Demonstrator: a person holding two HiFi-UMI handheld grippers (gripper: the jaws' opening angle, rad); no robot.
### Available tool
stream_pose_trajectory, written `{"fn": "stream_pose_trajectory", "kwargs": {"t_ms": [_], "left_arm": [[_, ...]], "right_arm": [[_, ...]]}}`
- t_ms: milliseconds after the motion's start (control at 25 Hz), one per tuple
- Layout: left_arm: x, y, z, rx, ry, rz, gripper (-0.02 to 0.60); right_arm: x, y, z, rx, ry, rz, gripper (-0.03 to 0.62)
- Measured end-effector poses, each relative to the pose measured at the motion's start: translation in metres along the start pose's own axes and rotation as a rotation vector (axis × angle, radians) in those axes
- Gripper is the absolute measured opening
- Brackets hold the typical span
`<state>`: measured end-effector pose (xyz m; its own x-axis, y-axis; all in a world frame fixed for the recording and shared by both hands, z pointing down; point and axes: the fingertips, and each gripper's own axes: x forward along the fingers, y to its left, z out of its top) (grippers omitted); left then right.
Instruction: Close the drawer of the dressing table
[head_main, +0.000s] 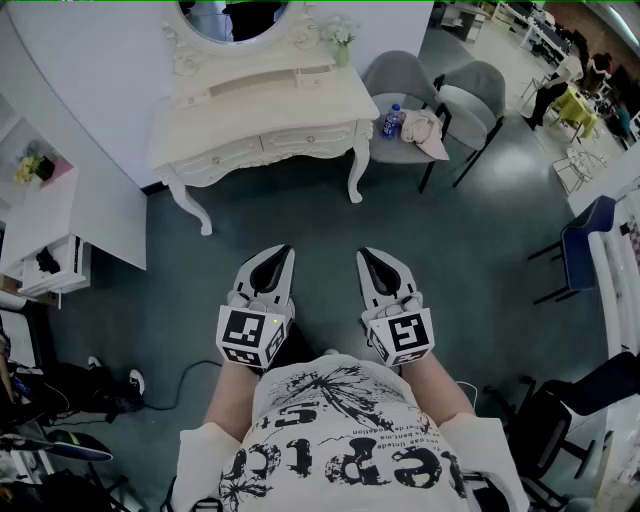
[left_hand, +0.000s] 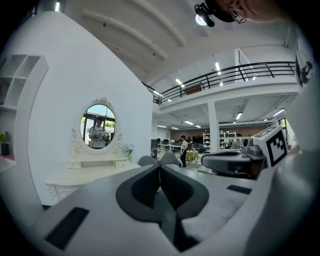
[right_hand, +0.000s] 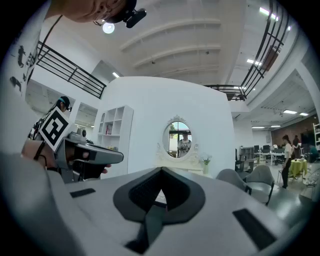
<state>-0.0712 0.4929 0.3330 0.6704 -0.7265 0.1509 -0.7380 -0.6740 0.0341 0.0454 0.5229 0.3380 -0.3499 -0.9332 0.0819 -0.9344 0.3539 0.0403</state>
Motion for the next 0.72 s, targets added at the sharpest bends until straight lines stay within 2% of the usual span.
{"fn": "stream_pose_trajectory", "kwargs": {"t_ms": [360,720], "left_arm": [[-0.001,0.004,-0.001,-0.01,0.004,0.002,0.018],[0.006,0.011,-0.016,-0.044,0.035,-0.004,0.018]], "right_arm": [[0.001,-0.001,-0.003,0.02,0.009,-0.006,0.017],[0.013,0.0,-0.023,0.081,0.057,0.021,0.017]]}}
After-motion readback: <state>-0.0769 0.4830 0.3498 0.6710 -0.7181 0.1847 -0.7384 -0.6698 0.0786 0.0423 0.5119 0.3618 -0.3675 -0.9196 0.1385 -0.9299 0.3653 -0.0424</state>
